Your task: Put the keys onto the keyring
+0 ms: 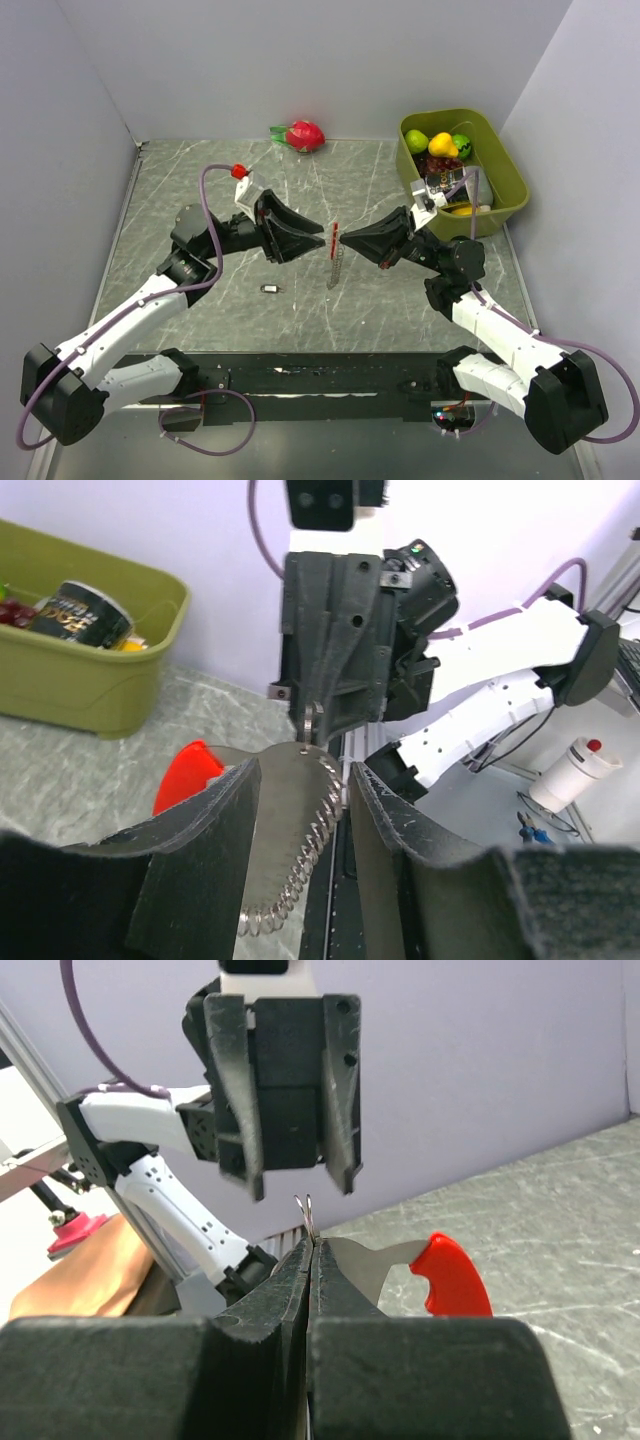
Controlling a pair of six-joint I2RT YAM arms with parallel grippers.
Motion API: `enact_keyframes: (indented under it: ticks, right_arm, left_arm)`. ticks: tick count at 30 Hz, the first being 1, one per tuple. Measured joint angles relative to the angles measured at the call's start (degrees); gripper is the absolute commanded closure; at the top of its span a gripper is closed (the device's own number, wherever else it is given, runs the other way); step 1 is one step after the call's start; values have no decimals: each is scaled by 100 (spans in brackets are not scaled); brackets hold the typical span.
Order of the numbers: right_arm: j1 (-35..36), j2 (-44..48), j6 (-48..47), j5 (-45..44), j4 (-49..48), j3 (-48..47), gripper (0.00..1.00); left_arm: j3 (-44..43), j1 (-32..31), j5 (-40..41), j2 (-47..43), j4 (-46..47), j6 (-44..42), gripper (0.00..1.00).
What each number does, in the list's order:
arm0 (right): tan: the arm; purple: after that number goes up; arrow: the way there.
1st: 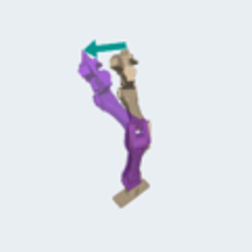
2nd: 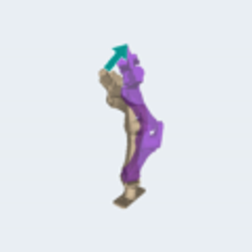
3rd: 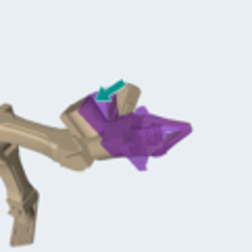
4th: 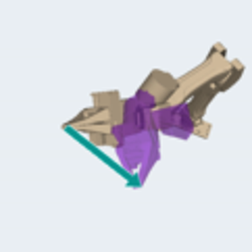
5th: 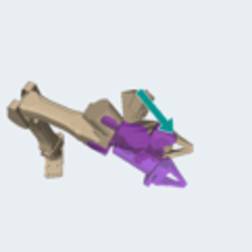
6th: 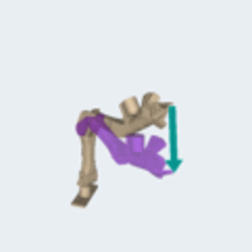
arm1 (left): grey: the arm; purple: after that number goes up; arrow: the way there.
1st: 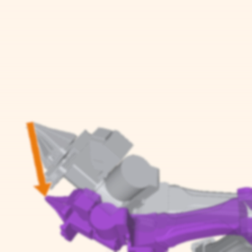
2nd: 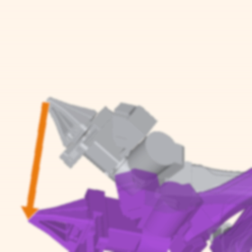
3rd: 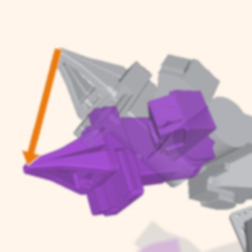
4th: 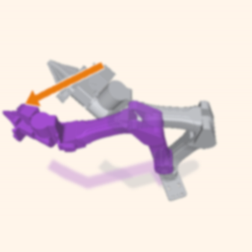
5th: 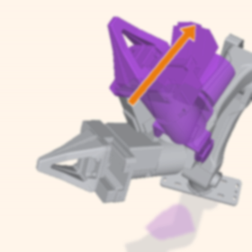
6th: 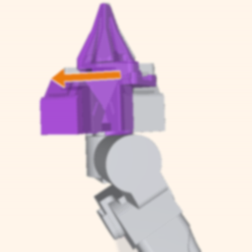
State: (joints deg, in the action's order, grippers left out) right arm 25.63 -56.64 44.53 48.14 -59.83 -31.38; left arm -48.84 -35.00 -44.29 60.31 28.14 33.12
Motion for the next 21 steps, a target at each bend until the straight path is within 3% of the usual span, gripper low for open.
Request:
enact_keyframes:
  ticks: [8, 19, 21]
  right_arm:
    - [35, -9, 146, -109, -203, 76, 100]
    - [52, -7, 155, -160, -229, 96, 100]
    - [57, -9, 157, -162, -234, 96, 100]
  left_arm:
    - [-114, -492, 260, 149, -140, -258, 63]
    - [-262, -597, 428, 332, -219, -448, 79]
    - [-273, -597, 448, 337, -243, -483, 87]
